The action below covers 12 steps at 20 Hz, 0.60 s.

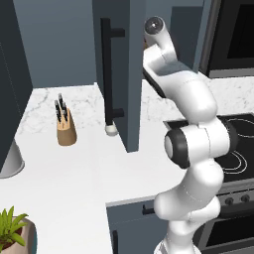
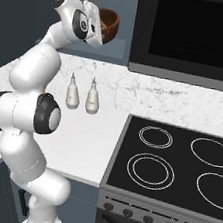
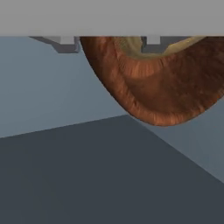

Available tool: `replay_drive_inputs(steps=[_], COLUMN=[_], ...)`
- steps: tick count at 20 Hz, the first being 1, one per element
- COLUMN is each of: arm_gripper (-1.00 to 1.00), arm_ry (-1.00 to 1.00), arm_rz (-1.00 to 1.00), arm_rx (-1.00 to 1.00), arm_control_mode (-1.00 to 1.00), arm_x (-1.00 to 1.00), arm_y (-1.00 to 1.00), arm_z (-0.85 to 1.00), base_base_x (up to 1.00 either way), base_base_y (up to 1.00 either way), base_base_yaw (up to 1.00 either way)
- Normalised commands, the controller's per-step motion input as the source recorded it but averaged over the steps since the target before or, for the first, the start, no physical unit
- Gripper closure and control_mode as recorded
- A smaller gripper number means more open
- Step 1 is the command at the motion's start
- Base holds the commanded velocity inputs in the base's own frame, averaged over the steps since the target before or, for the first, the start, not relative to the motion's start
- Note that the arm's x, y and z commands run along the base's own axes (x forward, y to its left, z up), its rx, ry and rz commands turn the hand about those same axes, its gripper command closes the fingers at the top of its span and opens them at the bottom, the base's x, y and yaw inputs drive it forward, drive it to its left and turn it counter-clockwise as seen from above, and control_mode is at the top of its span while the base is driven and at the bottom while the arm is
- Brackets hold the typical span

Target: Pick up the bowls on the counter and stack them on top of one another in the open cabinet. Place the smaller bowl on top of the larger bowl.

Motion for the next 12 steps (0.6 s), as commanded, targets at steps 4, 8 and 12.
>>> replay_drive_inputs(steps=[4, 8, 12], arm_gripper=[-1.00, -1.00, -1.00], arm_ry=[-0.02, -0.20, -0.25], arm_rz=[0.00, 0.00, 0.00], arm_rx=[0.00, 0.01, 0.02], arm_control_mode=[-1.00, -1.00, -1.00], arm_x=[-0.26, -1.00, -1.00], arm_y=[-0.04, -0.39, -0.64], arm_z=[0.00, -0.04, -0.51], base_base_x=[0.00, 0.00, 0.00], base_base_y=[0.00, 0.00, 0.00], base_base_yaw=[0.00, 0.00, 0.00])
